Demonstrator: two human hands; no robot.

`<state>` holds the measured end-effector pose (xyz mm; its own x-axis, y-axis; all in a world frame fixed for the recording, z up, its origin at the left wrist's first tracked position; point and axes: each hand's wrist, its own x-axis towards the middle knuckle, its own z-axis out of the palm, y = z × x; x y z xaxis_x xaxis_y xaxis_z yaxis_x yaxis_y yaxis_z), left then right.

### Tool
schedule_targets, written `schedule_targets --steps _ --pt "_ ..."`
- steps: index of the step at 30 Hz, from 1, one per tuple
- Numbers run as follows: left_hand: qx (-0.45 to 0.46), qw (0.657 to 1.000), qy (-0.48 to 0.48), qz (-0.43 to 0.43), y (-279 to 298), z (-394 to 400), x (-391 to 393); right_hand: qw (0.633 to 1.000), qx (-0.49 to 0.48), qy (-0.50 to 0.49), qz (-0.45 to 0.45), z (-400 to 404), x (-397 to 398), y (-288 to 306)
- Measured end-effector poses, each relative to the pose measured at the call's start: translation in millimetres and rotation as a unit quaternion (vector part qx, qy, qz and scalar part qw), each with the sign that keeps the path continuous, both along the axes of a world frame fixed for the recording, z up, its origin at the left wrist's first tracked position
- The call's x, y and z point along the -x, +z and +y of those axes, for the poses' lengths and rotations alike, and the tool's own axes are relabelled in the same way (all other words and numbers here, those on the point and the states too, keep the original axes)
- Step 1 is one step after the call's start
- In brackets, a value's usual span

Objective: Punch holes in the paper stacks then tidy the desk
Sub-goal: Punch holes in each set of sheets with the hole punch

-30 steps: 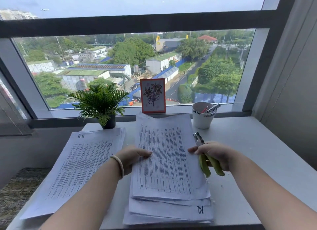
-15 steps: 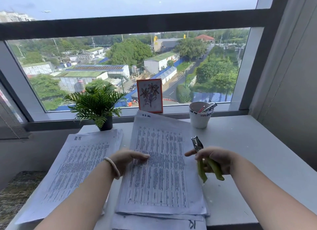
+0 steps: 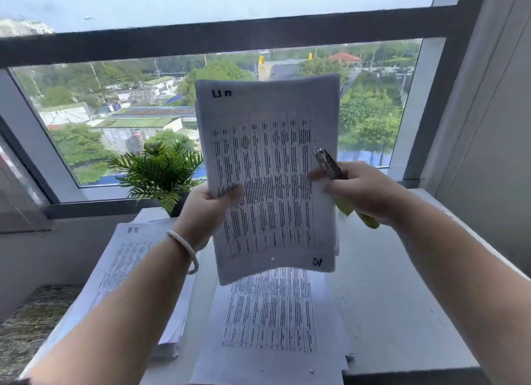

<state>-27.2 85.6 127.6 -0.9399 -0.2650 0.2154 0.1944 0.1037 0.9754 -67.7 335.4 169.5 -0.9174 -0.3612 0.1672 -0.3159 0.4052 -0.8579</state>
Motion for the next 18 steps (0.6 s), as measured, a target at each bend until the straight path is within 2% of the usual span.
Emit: schedule_targets --steps 2,8,14,18 --pt "0.017 0.999 0.024 0.026 -8.1 4.2 -2.1 0.999 -0.004 -0.009 0.050 -6.2 -8.7 -11.0" --pt "0.030 0.998 0.051 0.006 -40.4 5.8 -7.3 0.996 -0.064 -0.008 0.062 -16.7 -10.4 -63.7" --pt "0.040 0.997 0.052 -0.035 -42.0 -4.4 -10.6 0.995 -0.087 -0.004 0.041 -16.5 -10.3 -60.1" --pt "0.044 0.996 0.070 -0.018 -39.7 -5.9 -9.8 0.995 -0.076 -0.023 0.059 -15.4 -6.6 -57.2"
